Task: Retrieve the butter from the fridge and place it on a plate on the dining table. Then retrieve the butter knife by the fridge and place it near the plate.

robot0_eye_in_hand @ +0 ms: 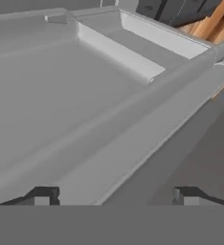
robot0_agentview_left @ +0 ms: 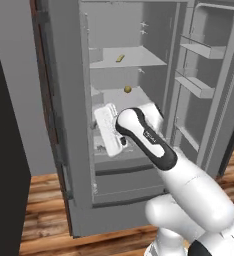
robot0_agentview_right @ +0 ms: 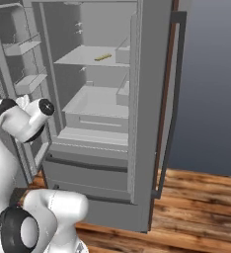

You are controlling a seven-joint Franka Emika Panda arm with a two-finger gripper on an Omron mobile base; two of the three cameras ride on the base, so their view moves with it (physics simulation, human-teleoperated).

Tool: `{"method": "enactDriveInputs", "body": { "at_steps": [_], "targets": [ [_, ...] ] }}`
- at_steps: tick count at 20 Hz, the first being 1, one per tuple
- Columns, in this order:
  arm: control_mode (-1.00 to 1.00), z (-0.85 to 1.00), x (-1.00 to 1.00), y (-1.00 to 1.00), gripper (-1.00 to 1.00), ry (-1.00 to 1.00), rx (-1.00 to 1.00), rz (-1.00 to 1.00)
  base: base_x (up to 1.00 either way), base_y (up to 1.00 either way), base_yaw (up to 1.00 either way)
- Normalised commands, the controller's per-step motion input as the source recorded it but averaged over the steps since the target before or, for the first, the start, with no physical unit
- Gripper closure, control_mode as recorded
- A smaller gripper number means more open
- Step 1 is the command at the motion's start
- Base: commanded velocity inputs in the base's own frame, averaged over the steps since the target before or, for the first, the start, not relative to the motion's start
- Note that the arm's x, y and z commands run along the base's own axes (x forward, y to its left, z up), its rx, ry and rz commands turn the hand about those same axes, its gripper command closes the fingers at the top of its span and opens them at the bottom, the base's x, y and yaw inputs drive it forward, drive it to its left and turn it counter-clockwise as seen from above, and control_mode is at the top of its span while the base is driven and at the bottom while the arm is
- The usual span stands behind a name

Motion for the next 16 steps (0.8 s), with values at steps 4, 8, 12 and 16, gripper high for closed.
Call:
{"method": "enactDriveInputs", "body": {
  "at_steps": [4,8,12,16],
  "targets": [
    [-1.00,0.04,-0.64,0.18,-1.00,-0.06,-0.03,-0.01,0.00,0.00,0.00],
    [-1.00,0.34,-0.51,-0.15,-1.00,0.00,-0.06,0.00,0.00,0.00,0.00],
    [-1.00,0.40,-0.53,-0.73,-1.00,0.00,-0.19,0.00,0.00,0.00,0.00],
    [-1.00,0.17,-0.38,-0.91,-1.00,0.00,-0.37,0.00,0.00,0.00,0.00]
  ]
}}
